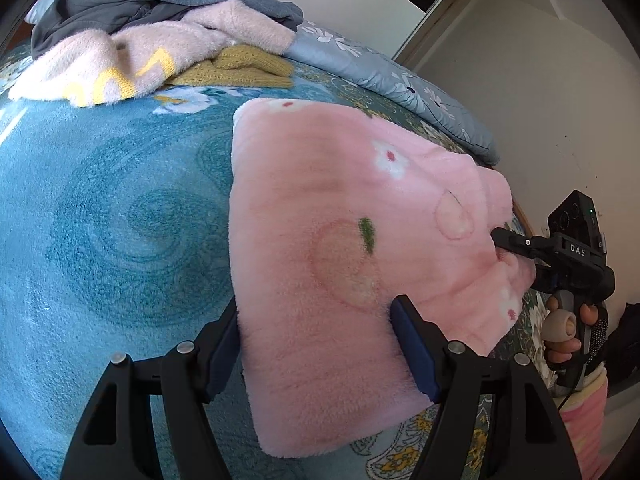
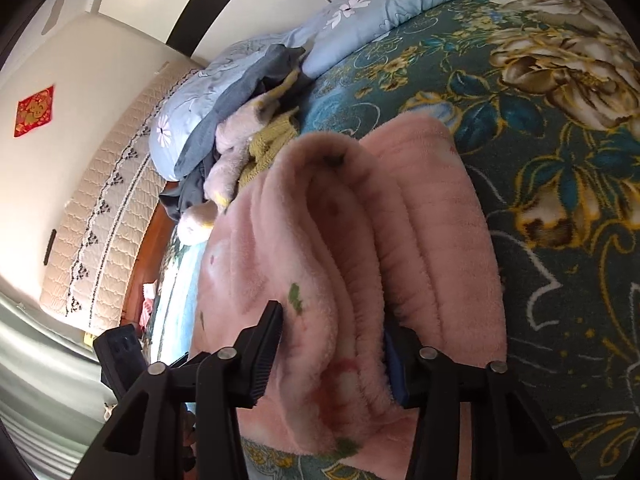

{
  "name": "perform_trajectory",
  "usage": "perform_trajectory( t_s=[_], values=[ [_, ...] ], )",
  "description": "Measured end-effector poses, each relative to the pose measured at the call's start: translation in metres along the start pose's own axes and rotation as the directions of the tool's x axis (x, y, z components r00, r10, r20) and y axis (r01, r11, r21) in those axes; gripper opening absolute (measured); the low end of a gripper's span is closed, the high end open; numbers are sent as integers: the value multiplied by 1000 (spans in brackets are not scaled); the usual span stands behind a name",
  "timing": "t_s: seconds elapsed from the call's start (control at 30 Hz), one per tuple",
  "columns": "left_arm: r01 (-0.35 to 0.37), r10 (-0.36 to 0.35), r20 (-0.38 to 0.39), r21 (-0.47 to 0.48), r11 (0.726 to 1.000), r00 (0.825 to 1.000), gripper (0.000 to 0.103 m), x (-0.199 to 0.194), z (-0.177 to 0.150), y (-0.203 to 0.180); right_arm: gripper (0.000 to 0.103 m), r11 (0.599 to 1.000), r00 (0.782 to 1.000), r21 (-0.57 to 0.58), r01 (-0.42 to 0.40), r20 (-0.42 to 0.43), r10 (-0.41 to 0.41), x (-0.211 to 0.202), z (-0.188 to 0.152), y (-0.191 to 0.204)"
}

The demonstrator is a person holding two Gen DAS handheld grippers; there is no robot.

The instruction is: Fold clothes

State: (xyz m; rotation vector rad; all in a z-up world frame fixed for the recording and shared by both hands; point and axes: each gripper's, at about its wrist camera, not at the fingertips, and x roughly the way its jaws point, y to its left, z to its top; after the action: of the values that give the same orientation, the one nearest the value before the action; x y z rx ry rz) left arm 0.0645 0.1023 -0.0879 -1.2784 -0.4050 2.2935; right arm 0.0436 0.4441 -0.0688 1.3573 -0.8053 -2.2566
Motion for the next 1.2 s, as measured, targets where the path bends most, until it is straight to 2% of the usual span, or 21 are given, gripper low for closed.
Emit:
perform_trajectory(
  t_s=[0.07, 0.13, 0.23, 0.27, 0.33, 0.37, 0.43, 0.5, 0.67, 0.73, 0.83, 0.93, 1.0, 1.07, 1.1, 1.13, 1.2],
  values=[
    [5, -5, 3, -1, 1000, 1000, 73, -1, 0, 0, 30, 1000, 1000, 29, -1, 22, 0, -2, 0, -2],
    [22, -22, 12, -1, 1000, 1000, 73, -3, 1, -1, 25, 998, 997, 38, -41, 66, 39, -14, 2, -2],
    [73, -74, 38, 14, 997, 997, 73, -10, 2, -5, 24, 991, 979, 31, -133, 158, 127, -42, 7, -2],
    [82, -83, 42, 23, 996, 996, 73, -11, 2, -7, 24, 991, 975, 26, -135, 181, 128, -51, 8, -5],
    [81, -82, 33, 38, 996, 996, 74, -9, 1, -10, 24, 995, 976, 44, -89, 203, 78, -57, 9, -15],
    [79, -80, 23, 36, 996, 997, 74, -7, 0, -10, 24, 993, 978, 83, -82, 197, 65, -56, 9, -26],
    [73, -73, 5, 31, 997, 997, 74, -2, 0, -10, 24, 982, 984, 149, -117, 149, 94, -44, 8, -48],
    [60, -60, -2, 23, 998, 998, 74, 0, -1, -9, 24, 979, 992, 179, -97, 101, 80, -28, 6, -58],
    [67, -67, -6, -4, 998, 998, 74, 2, 0, -4, 27, 983, 992, 158, -91, 99, 76, -33, 6, -51],
    [65, -65, -6, 1, 998, 998, 74, 2, -1, -5, 28, 988, 993, 139, -66, 101, 52, -38, 5, -45],
    [52, -52, 7, 15, 999, 999, 74, -2, -1, -7, 30, 998, 991, 62, 31, 129, -39, -52, 4, -28],
    [15, -16, 63, 19, 1000, 998, 74, -18, 4, -5, 30, 986, 964, 61, 152, 209, -162, -80, 0, -24],
    [-16, 13, 122, 19, 1000, 992, 74, -32, 7, -3, 30, 978, 947, 77, 192, 246, -205, -94, -2, -22],
    [-23, 16, 185, 33, 999, 983, 74, -45, 10, -9, 30, 981, 944, 46, 189, 266, -194, -97, -5, -10],
    [-7, -4, 196, 56, 998, 981, 74, -47, 9, -16, 30, 983, 948, 1, 182, 266, -175, -93, -7, 2],
    [14, -31, 202, 83, 996, 979, 74, -47, 7, -24, 30, 982, 951, -54, 180, 266, -160, -88, -11, 16],
    [63, -90, 165, 158, 985, 982, 74, -38, -4, -46, 30, 969, 960, -166, 183, 245, -140, -73, -18, 42]
  ],
)
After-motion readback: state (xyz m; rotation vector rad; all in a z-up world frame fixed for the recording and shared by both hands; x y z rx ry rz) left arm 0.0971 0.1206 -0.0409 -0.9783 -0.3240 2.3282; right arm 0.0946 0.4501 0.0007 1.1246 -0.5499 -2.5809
